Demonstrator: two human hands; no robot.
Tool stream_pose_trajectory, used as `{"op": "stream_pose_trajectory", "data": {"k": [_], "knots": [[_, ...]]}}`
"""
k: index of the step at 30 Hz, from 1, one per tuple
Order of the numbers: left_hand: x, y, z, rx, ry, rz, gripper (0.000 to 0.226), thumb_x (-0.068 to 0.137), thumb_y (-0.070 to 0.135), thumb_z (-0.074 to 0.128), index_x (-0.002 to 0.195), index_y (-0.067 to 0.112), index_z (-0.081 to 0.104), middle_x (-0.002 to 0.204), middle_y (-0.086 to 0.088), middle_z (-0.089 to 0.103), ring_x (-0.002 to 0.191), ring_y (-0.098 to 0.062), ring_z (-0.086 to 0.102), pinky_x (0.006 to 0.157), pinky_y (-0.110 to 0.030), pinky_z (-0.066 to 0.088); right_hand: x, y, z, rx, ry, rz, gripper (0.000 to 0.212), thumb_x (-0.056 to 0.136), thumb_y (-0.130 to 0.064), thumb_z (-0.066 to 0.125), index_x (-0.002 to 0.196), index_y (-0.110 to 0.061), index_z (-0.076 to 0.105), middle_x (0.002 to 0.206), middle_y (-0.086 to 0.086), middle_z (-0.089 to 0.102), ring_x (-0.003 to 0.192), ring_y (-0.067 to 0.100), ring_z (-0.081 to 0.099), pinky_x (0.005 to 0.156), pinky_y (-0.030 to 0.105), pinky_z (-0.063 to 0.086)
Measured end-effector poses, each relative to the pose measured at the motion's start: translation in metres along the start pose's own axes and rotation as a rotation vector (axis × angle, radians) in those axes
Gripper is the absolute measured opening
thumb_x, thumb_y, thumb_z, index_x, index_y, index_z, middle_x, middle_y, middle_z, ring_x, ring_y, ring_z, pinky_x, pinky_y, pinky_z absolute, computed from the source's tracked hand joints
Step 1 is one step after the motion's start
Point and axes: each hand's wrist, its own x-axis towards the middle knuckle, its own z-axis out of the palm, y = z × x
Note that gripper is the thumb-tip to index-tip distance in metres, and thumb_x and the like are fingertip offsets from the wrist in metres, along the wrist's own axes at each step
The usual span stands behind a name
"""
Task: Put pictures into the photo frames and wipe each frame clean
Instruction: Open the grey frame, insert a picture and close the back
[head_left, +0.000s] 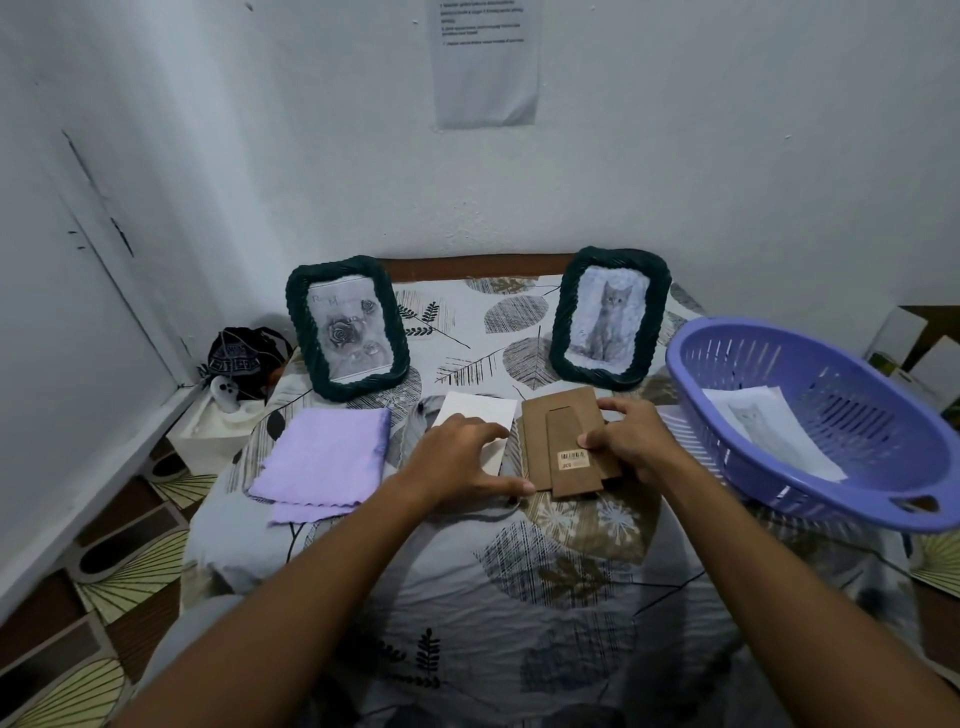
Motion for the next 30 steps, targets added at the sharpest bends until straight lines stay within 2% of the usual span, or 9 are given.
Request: {"op": "stream_pose_trajectory", "data": {"k": [3, 6, 11, 14, 18, 20, 23, 26, 30], "knots": [[0.000, 0.000, -0.001, 0.000, -0.003, -0.004, 0.085, 0.066, 0.078, 0.060, 0.132, 0.024, 0.053, 0.134, -0.004, 0.054, 0.118, -0.020, 0.047, 0.093, -0.033, 0.042, 0.002, 0.000, 0.000, -0.034, -0.018, 0.003, 0.074, 0.073, 0.008, 0.074, 0.139, -0.011, 0.046, 0.124, 0.017, 0.061, 0.097, 0.029, 0.060, 0.062, 0.032, 0.050], [-0.001, 0.001, -0.002, -0.005, -0.009, -0.009, 0.085, 0.066, 0.077, 0.061, 0.132, 0.023, 0.053, 0.135, -0.004, 0.054, 0.119, -0.020, 0.047, 0.092, -0.032, 0.041, 0.003, 0.001, 0.002, -0.212, 0.013, -0.015, 0.066, 0.072, -0.002, 0.079, 0.132, -0.007, 0.051, 0.125, 0.013, 0.060, 0.104, 0.028, 0.058, 0.083, 0.039, 0.051], [-0.002, 0.002, -0.004, -0.036, -0.026, -0.016, 0.083, 0.068, 0.074, 0.062, 0.132, 0.023, 0.053, 0.133, -0.004, 0.055, 0.117, -0.020, 0.048, 0.089, -0.031, 0.041, 0.002, -0.002, 0.003, -0.579, 0.090, -0.087, 0.032, 0.068, -0.024, 0.085, 0.086, -0.004, 0.070, 0.086, 0.008, 0.069, 0.078, 0.024, 0.065, 0.078, 0.046, 0.057], [-0.001, 0.001, -0.007, -0.071, -0.038, -0.018, 0.084, 0.068, 0.074, 0.063, 0.132, 0.022, 0.053, 0.130, -0.003, 0.058, 0.114, -0.019, 0.051, 0.087, -0.031, 0.043, 0.000, -0.002, 0.003, -0.639, 0.091, -0.075, 0.031, 0.067, -0.028, 0.086, 0.081, -0.006, 0.069, 0.077, 0.007, 0.068, 0.070, 0.023, 0.065, 0.074, 0.047, 0.058], [-0.003, -0.002, -0.010, -0.176, -0.023, -0.047, 0.094, 0.059, 0.082, 0.057, 0.132, 0.023, 0.054, 0.130, -0.003, 0.058, 0.111, -0.017, 0.054, 0.088, -0.033, 0.046, -0.001, -0.004, 0.002, -0.540, 0.125, -0.137, 0.024, 0.073, -0.023, 0.082, 0.082, -0.007, 0.067, 0.076, 0.001, 0.063, 0.074, 0.017, 0.061, 0.073, 0.038, 0.055], [-0.003, -0.007, -0.010, -0.263, 0.037, -0.092, 0.099, 0.053, 0.089, 0.052, 0.130, 0.027, 0.055, 0.130, -0.002, 0.057, 0.113, -0.017, 0.053, 0.092, -0.037, 0.047, -0.002, -0.008, 0.010, -0.333, 0.135, -0.182, 0.013, 0.078, -0.013, 0.077, 0.085, -0.006, 0.068, 0.076, 0.002, 0.062, 0.070, 0.014, 0.059, 0.065, 0.031, 0.052], [-0.003, -0.017, -0.008, -0.370, 0.129, -0.145, 0.101, 0.049, 0.093, 0.052, 0.128, 0.030, 0.056, 0.126, -0.001, 0.057, 0.113, -0.017, 0.052, 0.094, -0.040, 0.047, -0.002, -0.017, 0.028, -0.032, -0.004, -0.155, 0.010, 0.085, 0.005, 0.060, 0.093, 0.001, 0.065, 0.071, 0.013, 0.066, 0.054, 0.018, 0.058, 0.047, 0.027, 0.048], [-0.006, -0.018, -0.011, -0.476, 0.146, -0.198, 0.103, 0.049, 0.087, 0.057, 0.133, 0.029, 0.050, 0.132, 0.001, 0.055, 0.119, -0.017, 0.050, 0.099, -0.042, 0.045, 0.006, -0.023, 0.048, -0.107, -0.060, -0.115, 0.012, 0.083, 0.005, 0.056, 0.084, 0.000, 0.067, 0.067, 0.016, 0.067, 0.051, 0.022, 0.059, 0.044, 0.025, 0.046], [-0.007, -0.019, -0.011, -0.563, 0.142, -0.219, 0.105, 0.050, 0.083, 0.061, 0.139, 0.030, 0.043, 0.139, -0.001, 0.051, 0.122, -0.018, 0.049, 0.100, -0.044, 0.045, 0.021, -0.026, 0.067, -0.284, 0.023, -0.096, 0.020, 0.082, -0.018, 0.069, 0.079, 0.001, 0.069, 0.059, 0.010, 0.065, 0.045, 0.018, 0.052, 0.045, 0.023, 0.039]]}}
